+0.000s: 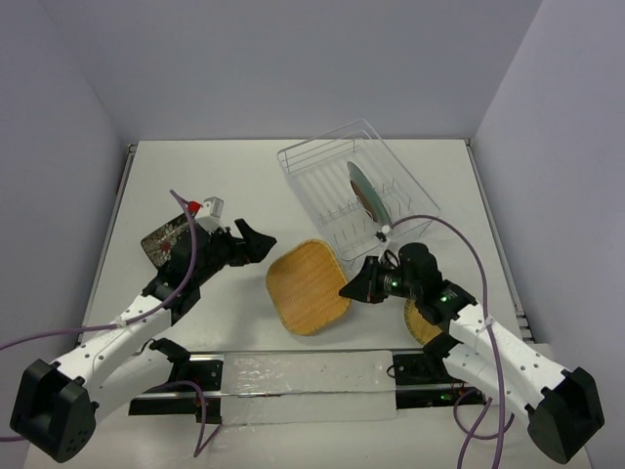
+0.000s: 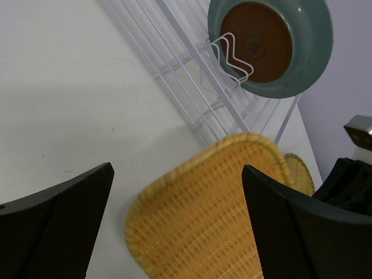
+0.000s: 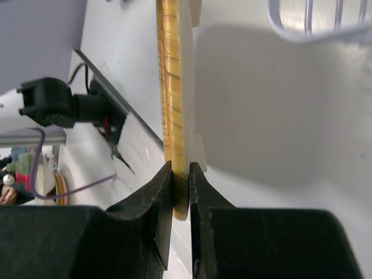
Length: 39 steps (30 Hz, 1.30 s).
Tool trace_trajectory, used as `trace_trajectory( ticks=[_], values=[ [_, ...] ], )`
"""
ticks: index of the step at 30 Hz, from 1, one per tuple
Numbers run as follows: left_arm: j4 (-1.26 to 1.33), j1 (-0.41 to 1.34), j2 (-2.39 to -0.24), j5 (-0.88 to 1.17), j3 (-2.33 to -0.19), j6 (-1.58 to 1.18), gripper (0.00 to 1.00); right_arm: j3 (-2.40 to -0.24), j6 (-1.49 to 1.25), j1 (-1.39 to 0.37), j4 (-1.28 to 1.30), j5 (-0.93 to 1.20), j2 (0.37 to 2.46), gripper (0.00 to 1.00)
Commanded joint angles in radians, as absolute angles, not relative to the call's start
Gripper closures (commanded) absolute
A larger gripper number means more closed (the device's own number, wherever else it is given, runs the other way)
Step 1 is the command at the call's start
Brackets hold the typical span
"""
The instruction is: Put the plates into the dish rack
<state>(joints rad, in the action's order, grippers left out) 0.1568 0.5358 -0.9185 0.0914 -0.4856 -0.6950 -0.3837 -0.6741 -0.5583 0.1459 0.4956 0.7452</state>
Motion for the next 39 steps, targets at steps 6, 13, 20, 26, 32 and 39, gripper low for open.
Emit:
trace_trajectory(
  ticks=[6, 13, 20, 26, 32, 39],
  values=[
    [0.259, 0.54, -0.805, 0.126, -0.384, -0.74, 0.01, -0.621, -0.624, -0.537, 0.085, 0.372, 0.698, 1.0],
    [0.355, 0.54, -0.801, 0.214, -0.344, -0.764, 0.01, -0.676, -0.639, -0.527, 0.025, 0.377, 0.706, 1.0],
    [0.576, 0.541, -0.883, 0.344, -0.31, -0.816, 0.01, -0.648, -0.724, -0.491, -0.119, 0.499, 0.738, 1.0],
    [0.69, 0.541, -0.934, 0.439, -0.322, -0.838, 0.16, -0.611, -0.77, -0.417, -0.207, 0.575, 0.727, 1.0],
    [0.796, 0.541, -0.95, 0.512, -0.331, -0.868, 0.57, -0.557, -0.826, -0.355, -0.297, 0.678, 0.772, 1.0],
    [0.811, 0.549, -0.923, 0.516, -0.367, -0.849, 0.7, -0.549, -0.787, -0.342, -0.291, 0.723, 0.846, 1.0]
  ],
)
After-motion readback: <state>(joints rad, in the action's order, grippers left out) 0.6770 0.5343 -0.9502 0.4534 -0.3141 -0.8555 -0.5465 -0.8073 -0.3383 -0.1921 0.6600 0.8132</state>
